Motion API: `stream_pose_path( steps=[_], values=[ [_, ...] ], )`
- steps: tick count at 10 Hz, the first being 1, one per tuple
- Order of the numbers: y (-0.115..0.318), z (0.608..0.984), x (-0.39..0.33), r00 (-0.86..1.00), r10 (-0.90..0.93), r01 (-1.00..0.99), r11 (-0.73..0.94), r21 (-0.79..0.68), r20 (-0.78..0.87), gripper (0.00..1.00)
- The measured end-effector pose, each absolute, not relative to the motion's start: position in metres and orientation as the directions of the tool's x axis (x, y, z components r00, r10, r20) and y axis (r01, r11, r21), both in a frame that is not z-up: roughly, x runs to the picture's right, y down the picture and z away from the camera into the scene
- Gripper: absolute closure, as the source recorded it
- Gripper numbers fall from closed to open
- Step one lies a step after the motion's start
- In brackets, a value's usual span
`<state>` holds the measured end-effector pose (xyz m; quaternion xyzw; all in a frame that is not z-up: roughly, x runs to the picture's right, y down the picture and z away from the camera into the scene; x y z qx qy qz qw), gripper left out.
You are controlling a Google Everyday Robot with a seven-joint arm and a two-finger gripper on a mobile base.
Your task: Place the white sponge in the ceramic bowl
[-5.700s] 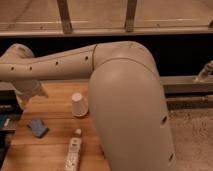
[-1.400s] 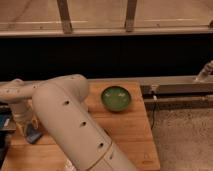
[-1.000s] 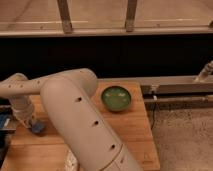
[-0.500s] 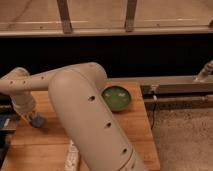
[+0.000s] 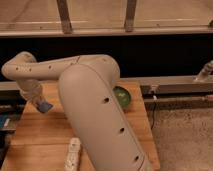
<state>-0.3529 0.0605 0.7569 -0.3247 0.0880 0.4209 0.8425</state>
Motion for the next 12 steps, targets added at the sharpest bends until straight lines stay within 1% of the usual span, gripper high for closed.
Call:
stream_pose_path(
  steps=[2, 3, 5, 6, 12],
  values=[
    [0.02, 0.756, -0.323, 0.584, 0.694, -0.803, 0.417, -0.425, -0.421, 1.0],
    [0.007, 0.756, -0.308, 0.563, 0.71, -0.818, 0.407, -0.407, -0.422, 1.0],
    [-0.017, 0.742, -0.274, 0.5, 0.77, -0.853, 0.357, -0.382, -0.396, 1.0],
    [-0.021, 0.741, -0.266, 0.489, 0.781, -0.859, 0.351, -0.374, -0.388, 1.0],
    [-0.018, 0.739, -0.271, 0.492, 0.779, -0.856, 0.352, -0.378, -0.389, 1.0]
  ],
)
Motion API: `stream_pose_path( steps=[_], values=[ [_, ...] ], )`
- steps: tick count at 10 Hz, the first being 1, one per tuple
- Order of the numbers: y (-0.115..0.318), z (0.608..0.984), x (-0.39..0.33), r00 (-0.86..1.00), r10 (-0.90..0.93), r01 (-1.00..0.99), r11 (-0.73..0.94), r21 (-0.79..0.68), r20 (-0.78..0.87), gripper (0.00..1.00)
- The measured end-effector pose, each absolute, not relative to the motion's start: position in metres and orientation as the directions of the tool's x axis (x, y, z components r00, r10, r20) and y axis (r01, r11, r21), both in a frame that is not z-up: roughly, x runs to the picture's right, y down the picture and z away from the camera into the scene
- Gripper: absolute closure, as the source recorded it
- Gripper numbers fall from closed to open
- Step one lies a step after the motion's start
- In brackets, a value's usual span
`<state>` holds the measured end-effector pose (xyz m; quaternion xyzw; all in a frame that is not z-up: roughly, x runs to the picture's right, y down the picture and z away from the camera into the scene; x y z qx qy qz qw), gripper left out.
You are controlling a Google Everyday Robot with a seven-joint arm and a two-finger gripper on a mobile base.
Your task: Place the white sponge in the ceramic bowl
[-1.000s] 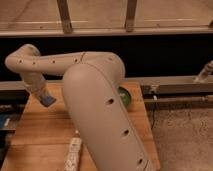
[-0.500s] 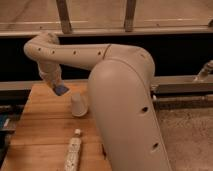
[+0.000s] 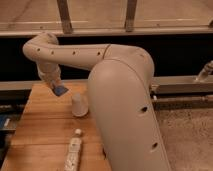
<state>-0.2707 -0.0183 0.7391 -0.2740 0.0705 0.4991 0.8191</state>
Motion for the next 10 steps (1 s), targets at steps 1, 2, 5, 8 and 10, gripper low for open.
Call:
stream_pose_path(
  steps=[1, 2, 5, 8, 10],
  values=[
    [-0.021, 0.739, -0.269, 0.481, 0.786, -0.863, 0.348, -0.366, -0.389, 1.0],
    [-0.026, 0.741, -0.263, 0.47, 0.792, -0.872, 0.345, -0.348, -0.391, 1.0],
    [-0.066, 0.759, -0.232, 0.416, 0.83, -0.902, 0.325, -0.284, -0.371, 1.0],
    [-0.105, 0.764, -0.2, 0.358, 0.876, -0.929, 0.298, -0.221, -0.323, 1.0],
    [-0.108, 0.76, -0.16, 0.275, 0.914, -0.953, 0.218, -0.209, -0.298, 1.0]
  ],
)
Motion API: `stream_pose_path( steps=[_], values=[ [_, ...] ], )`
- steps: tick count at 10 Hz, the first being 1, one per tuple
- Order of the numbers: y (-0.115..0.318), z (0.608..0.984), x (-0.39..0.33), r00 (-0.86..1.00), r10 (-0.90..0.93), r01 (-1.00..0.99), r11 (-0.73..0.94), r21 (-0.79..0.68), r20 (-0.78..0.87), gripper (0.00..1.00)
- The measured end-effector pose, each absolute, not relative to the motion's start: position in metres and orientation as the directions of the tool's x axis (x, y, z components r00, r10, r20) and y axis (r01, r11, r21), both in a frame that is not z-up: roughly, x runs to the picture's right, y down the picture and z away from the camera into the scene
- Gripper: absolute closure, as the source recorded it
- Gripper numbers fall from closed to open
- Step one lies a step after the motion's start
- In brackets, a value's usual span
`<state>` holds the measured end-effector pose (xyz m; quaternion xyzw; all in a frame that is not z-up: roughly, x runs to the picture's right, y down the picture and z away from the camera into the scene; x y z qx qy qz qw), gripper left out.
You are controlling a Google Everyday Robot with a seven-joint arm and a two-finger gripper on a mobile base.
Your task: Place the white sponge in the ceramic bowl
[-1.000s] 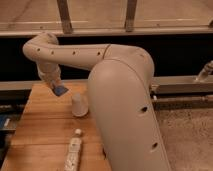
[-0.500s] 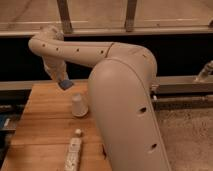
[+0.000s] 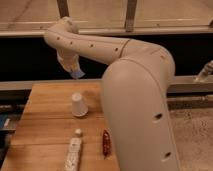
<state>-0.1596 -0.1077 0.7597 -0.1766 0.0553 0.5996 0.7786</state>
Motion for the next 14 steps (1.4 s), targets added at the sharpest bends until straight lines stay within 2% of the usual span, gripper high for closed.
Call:
stream_pose_path(
  steps=[5, 14],
  values=[
    [-0.079, 0.749, -0.075, 0.089, 0.948, -0.981, 0.03, -0.191, -0.306, 1.0],
    [-0.032, 0.797, 0.002, -0.134, 0.898, -0.979, -0.184, -0.081, -0.419, 1.0]
  ],
)
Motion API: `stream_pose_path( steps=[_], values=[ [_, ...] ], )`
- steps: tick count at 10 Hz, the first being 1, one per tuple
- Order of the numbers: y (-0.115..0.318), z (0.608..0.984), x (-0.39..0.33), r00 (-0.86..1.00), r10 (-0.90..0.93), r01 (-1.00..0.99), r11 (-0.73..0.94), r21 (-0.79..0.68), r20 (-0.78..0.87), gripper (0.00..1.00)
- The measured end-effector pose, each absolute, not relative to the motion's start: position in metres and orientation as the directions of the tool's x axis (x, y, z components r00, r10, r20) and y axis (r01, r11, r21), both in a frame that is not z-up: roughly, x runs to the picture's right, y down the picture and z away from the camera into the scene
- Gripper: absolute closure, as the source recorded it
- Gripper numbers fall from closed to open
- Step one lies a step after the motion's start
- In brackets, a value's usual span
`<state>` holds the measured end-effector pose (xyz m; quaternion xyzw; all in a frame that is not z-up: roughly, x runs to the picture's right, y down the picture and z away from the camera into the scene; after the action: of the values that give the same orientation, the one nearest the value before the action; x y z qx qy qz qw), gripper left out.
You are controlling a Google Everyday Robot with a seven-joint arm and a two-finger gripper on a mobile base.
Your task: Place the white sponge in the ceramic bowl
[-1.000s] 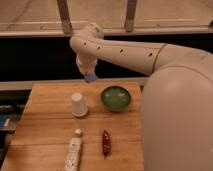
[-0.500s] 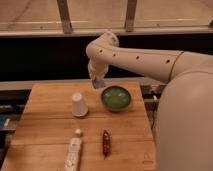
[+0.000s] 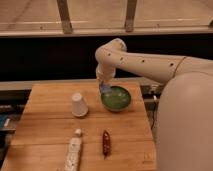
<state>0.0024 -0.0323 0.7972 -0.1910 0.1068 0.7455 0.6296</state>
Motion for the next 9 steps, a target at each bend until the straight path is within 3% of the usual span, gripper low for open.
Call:
stream_pose_path(
  steps=[9],
  values=[
    [-0.018, 0.803, 0.028, -0.214, 0.877, -0.967, -0.254, -0.037, -0.43, 1.0]
  ],
)
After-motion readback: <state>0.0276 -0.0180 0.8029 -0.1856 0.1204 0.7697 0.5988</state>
